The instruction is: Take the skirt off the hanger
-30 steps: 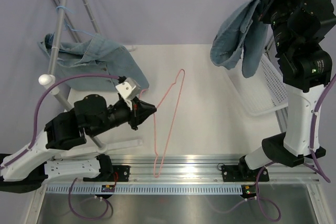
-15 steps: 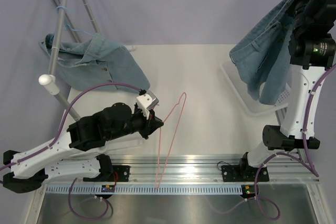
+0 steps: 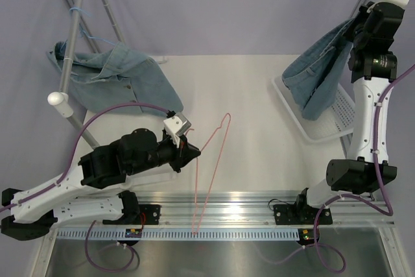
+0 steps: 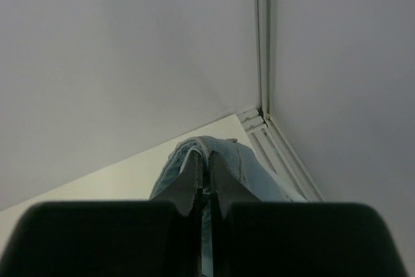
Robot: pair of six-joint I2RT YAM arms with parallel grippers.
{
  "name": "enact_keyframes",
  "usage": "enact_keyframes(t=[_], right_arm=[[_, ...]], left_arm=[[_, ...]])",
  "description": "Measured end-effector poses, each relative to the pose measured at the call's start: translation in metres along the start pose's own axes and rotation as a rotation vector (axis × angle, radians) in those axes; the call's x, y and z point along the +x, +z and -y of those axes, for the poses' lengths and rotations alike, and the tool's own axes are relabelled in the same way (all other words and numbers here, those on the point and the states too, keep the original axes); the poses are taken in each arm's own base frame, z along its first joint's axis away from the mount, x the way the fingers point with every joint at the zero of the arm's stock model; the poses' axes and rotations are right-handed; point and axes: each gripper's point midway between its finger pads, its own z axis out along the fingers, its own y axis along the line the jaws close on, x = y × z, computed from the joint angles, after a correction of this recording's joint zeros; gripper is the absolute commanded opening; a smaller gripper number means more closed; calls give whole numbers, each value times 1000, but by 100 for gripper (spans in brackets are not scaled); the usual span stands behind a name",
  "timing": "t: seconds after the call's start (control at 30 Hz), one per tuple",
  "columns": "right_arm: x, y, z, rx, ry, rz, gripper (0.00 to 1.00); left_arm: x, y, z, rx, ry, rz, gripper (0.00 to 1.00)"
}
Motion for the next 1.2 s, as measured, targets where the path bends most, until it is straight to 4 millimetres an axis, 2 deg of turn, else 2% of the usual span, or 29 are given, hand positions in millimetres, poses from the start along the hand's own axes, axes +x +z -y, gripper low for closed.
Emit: enact_keyframes(t=[0.1,0.23,0.5,0.67,0.73,0.77,0.87,0.9,0.97,1.0,1.1,1.2], right_arm=[[21,3,-1,-16,22,-27,0],[65,-2,5,-4,47,-105,0],[122,-4,39,159,23,-230,0],[160,-8,52,222,1,-361,1],[181,-11,56,242,-9,-423,11],[194,-13,59,251,-13,-457,27],[235,-27,69,281,-31,-572,41],[247,-33,71,290,-38,-610,59],[262,-43,75,306,-44,-667,77],[264,-46,76,311,-47,-682,99],[259,-52,77,314,-55,-701,100],[239,-56,65,267,-32,-694,100]], left_arm=[[0,0,0,0,0,0,0],[0,1,0,0,-1,-1,0],[0,1,1,0,-31,-3,0],[3,2,0,-17,-55,-14,0],[4,4,-2,-36,-66,-30,0],[3,7,-3,-47,-73,-35,0],[1,15,-4,-78,-93,-48,0],[0,17,-5,-89,-99,-54,0],[0,21,-7,-110,-111,-66,0],[-1,23,-7,-121,-116,-71,0],[-3,29,-8,-145,-123,-85,0],[-6,37,-9,-172,-123,-102,0]])
